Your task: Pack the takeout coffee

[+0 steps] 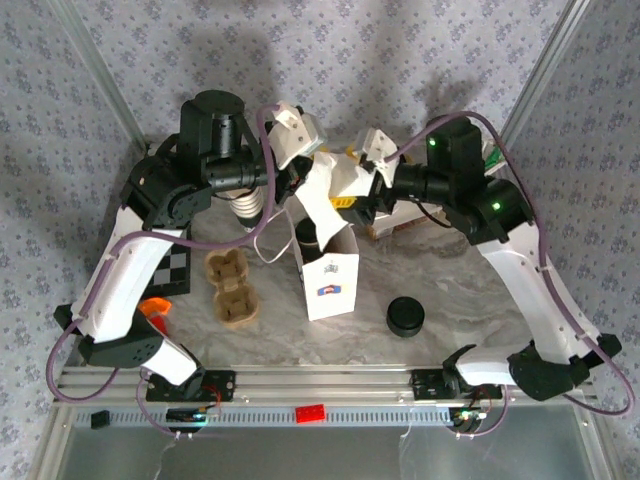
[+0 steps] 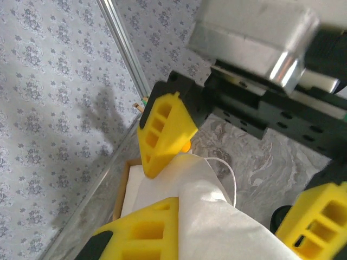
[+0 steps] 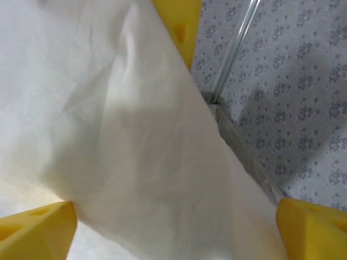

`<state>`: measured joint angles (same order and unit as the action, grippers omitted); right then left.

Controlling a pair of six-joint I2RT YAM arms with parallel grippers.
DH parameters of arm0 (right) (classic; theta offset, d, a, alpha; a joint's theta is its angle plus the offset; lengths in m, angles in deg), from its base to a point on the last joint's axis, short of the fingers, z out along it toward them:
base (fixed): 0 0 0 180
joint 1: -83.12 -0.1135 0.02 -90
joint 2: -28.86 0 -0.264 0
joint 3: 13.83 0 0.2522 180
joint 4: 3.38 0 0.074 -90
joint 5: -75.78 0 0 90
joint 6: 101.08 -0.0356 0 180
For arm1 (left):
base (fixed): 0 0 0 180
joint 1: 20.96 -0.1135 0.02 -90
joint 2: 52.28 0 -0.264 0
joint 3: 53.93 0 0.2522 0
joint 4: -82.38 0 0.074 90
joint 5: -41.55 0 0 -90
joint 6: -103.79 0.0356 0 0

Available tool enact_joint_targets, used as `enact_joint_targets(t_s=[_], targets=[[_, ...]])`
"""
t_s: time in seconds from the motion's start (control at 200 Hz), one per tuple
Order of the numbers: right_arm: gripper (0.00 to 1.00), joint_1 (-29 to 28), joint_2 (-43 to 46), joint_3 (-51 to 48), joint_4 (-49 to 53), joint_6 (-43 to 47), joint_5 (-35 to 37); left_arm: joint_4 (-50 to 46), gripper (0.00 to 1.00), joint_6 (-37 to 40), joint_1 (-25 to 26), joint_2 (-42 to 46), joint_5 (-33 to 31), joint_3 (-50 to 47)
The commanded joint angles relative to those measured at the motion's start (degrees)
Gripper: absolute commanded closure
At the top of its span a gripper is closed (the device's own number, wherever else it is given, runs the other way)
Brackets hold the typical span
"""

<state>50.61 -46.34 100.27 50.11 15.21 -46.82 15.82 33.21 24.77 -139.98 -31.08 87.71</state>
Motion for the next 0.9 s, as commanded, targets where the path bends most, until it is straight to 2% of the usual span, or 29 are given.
enact_joint_targets(t_s=[0.0, 0.035, 0.095, 0.22, 0.355, 0.375, 0.44, 0.545, 0.685, 0.75, 0.815, 0.895], targets=[[0.17, -0.86, -0.96, 1.92, 1.93, 1.58, -1.50, 0.91, 1.00, -1.02, 0.32, 0.38, 0.08, 0.16], [0.28, -0.97, -1.00, 1.69, 1.85, 1.03, -1.35, 1.18, 1.00, -1.00, 0.31, 0.30, -0.45, 0.09], [0.40, -0.92, -0.84, 1.27, 1.75, 0.28, -1.22, 1.35, 1.00, -0.96, 0.33, 0.17, -2.17, 0.21], [0.77, -1.09, -0.08, -0.13, 0.85, -1.56, 0.35, 1.53, 1.00, -0.78, 0.23, 0.19, -5.88, 0.15], [1.00, -1.29, 0.71, -0.70, -0.04, -7.38, 4.79, 2.25, 1.00, -0.93, 0.26, 0.47, -9.46, -0.24], [1.00, -1.32, 0.66, -0.51, 0.08, -8.63, 5.62, 2.46, 1.00, -1.04, 0.31, 0.44, -9.92, -0.13], [1.00, -1.26, 0.63, -0.02, 0.28, -13.79, 7.69, 2.90, 0.82, -1.72, 0.28, 0.60, -12.46, 0.35], [1.00, -1.44, 0.58, 0.77, 1.23, -23.21, 11.52, 2.62, 0.62, -3.85, -0.29, 1.53, -18.05, 0.93], [1.00, -1.93, 0.89, 1.95, 4.46, -36.08, 18.44, 2.19, 0.46, -11.91, -2.68, 6.11, -28.75, -4.47], [1.00, -2.78, 1.02, 1.95, 5.03, -41.39, 20.86, 1.99, 0.42, -17.67, -3.19, 9.36, -34.18, -8.66], [1.00, -4.11, 0.76, 2.88, 6.29, -46.59, 24.88, -0.81, 0.39, -26.18, -4.36, 11.77, -37.85, -11.63], [1.00, -6.31, -0.53, 5.45, 8.14, -51.41, 29.42, -4.63, 0.35, -37.70, -5.81, 14.01, -38.14, -15.52]])
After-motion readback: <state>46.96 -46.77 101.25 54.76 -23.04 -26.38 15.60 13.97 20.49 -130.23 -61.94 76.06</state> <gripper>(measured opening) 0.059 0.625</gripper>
